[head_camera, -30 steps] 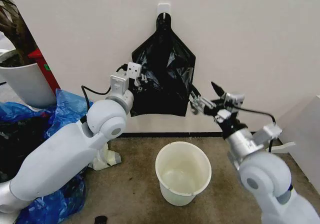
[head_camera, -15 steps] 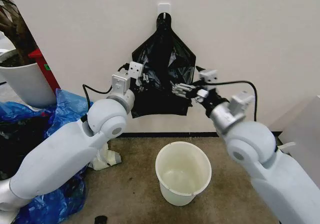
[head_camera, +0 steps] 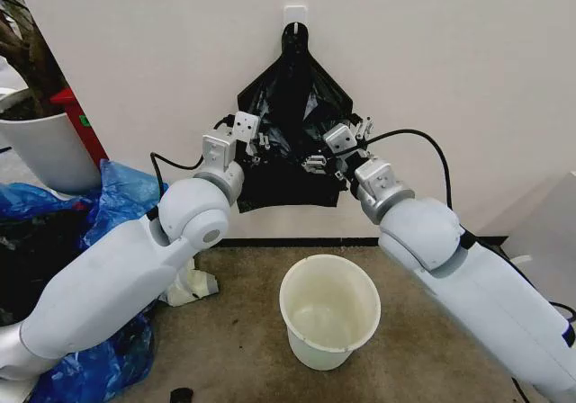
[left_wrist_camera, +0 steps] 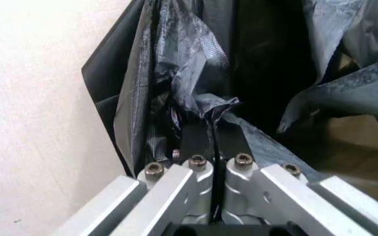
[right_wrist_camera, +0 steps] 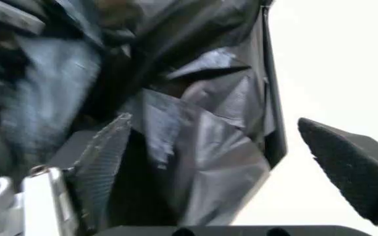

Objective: Place the garbage bag over the trash bin.

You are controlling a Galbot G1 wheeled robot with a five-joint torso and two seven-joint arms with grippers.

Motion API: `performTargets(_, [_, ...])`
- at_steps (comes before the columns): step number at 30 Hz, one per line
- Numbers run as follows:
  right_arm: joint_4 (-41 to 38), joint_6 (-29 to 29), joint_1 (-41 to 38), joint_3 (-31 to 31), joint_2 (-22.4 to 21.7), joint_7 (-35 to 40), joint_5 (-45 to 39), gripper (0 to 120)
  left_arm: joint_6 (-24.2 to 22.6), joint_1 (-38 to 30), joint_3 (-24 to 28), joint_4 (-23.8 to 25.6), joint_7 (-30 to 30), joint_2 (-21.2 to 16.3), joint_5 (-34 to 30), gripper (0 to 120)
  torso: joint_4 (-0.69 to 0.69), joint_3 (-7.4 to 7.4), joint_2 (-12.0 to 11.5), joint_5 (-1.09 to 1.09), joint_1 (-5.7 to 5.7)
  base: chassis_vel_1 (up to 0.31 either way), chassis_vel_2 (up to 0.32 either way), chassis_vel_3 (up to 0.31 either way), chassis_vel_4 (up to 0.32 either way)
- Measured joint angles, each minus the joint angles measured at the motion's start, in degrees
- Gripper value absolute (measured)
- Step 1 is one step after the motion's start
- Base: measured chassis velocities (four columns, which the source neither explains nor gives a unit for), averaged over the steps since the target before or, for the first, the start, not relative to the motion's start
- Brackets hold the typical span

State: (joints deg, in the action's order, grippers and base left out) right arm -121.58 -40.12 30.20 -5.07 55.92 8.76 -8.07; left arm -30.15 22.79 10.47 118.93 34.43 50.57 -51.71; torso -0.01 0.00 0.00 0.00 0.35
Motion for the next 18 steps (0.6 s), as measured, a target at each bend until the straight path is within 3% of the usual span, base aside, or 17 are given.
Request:
performTargets(2, [0.92, -0.03, -0.42, -0.29, 0.17, -1.17, 3.54, 82, 0.0, 0.11, -0.17, 0.11, -0.11, 0.0, 0.04, 0, -0.01, 0.0, 0.0, 0.0, 0.0, 0.0, 0.0, 0.0, 0.0])
performTargets(8, [2.07, -0.57, -0.73, -0.42, 0.54, -5.19, 11.69, 78, -0.01, 0.23, -0.54, 0.21, -0.22, -0.02, 0.06, 0, 0.0, -0.01, 0.0, 0.0, 0.0, 0.0, 0.0, 0.0, 0.0])
performTargets(18, [0.12, -1.85, 0.91, -1.71, 0.22, -5.38, 7.68, 78, -0.03, 0.46, -0.73, -0.12, -0.24, 0.47, 0.12, 0, 0.0, -0.01, 0.0, 0.0, 0.0, 0.0, 0.0, 0.0, 0.0])
